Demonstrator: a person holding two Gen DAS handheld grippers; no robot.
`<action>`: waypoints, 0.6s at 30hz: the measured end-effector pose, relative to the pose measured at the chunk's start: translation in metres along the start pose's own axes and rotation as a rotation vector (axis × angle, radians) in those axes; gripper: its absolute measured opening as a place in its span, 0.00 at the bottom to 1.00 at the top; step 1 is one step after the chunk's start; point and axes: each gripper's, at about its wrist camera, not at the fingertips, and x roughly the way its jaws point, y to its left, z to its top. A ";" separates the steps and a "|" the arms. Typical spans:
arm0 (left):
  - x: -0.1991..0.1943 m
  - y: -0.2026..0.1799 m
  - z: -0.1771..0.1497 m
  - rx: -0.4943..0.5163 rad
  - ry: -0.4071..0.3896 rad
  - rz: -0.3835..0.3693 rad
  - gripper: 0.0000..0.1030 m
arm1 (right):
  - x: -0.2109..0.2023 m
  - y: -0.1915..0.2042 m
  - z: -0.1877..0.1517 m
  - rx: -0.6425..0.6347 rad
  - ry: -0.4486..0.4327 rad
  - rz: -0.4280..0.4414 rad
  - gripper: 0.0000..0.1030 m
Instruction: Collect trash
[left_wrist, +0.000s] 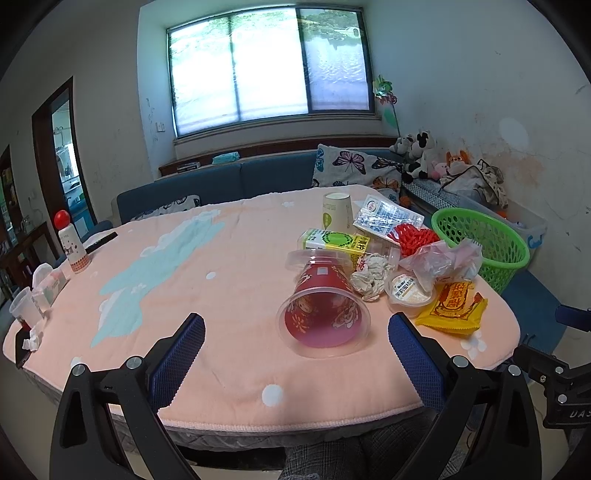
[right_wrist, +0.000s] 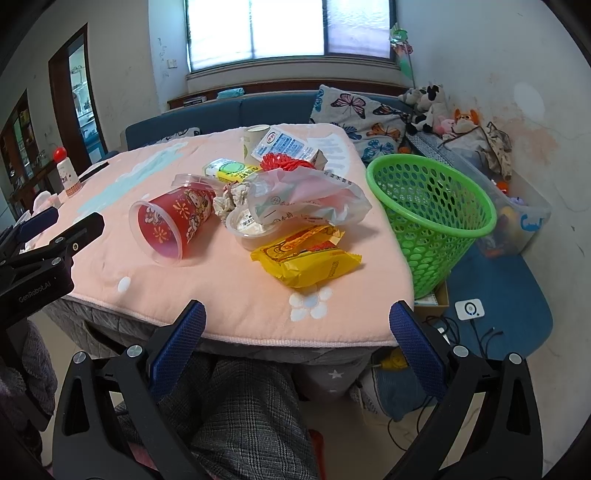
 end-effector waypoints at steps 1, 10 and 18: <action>0.000 0.000 0.000 -0.002 -0.001 -0.001 0.93 | -0.001 0.000 0.000 0.000 -0.001 0.000 0.96; -0.002 0.002 0.002 -0.007 -0.002 -0.004 0.93 | -0.004 -0.001 0.002 0.003 -0.016 0.008 0.96; -0.003 0.002 0.002 -0.007 -0.002 -0.003 0.93 | -0.004 0.000 0.002 0.000 -0.023 0.014 0.96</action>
